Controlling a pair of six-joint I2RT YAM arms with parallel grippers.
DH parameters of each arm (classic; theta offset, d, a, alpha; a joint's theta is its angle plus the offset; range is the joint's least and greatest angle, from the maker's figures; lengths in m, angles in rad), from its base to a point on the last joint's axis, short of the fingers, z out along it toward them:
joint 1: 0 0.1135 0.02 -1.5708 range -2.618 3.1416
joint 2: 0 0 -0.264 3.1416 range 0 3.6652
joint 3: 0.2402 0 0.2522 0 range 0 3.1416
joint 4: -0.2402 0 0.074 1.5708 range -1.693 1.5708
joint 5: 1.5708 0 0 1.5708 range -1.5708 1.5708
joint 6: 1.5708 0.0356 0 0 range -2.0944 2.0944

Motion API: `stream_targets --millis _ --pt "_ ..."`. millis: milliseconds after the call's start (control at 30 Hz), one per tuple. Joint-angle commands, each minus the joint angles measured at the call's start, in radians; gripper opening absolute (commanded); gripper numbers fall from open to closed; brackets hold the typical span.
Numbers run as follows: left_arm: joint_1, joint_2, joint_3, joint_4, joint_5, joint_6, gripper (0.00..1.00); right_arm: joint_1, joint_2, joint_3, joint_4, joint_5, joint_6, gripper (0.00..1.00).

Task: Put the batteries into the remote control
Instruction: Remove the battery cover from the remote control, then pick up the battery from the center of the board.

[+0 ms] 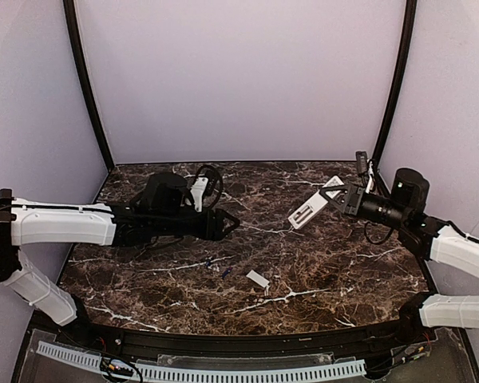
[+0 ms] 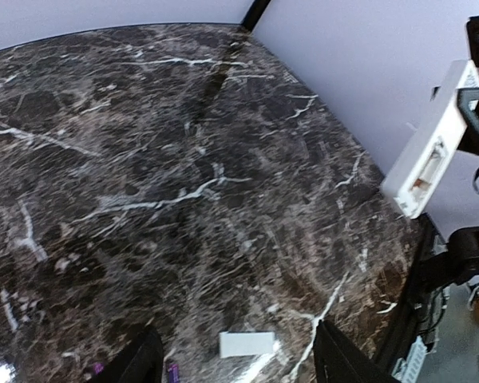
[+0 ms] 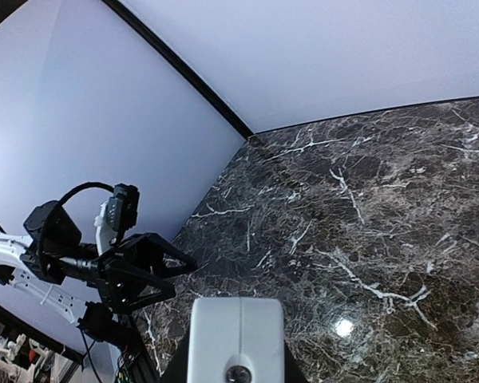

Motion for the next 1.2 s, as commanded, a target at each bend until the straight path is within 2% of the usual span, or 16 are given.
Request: stream_targets --millis 0,200,433,567,667,800,1167 --pt "-0.001 -0.061 0.021 -0.375 -0.205 0.115 0.65 -0.006 -0.017 -0.018 0.091 -0.162 -0.026 0.00" --pt "-0.001 -0.042 0.050 -0.539 -0.241 0.125 0.61 -0.007 -0.010 -0.055 0.194 -0.307 -0.006 0.00" --pt "-0.001 0.009 0.062 -0.604 -0.235 0.126 0.62 -0.007 -0.002 -0.085 0.271 -0.428 -0.004 0.00" --pt "0.003 0.067 0.095 -0.664 -0.239 0.125 0.60 -0.006 0.003 -0.086 0.252 -0.436 -0.015 0.00" --pt "0.010 0.107 0.116 -0.691 -0.219 0.127 0.48 -0.006 0.002 -0.083 0.229 -0.427 -0.025 0.00" --pt "0.024 0.147 0.129 -0.690 -0.186 0.129 0.38 -0.006 0.002 -0.089 0.224 -0.421 -0.025 0.00" --pt "0.046 0.267 0.214 -0.662 -0.136 0.159 0.36 -0.006 0.025 -0.101 0.180 -0.371 -0.036 0.00"
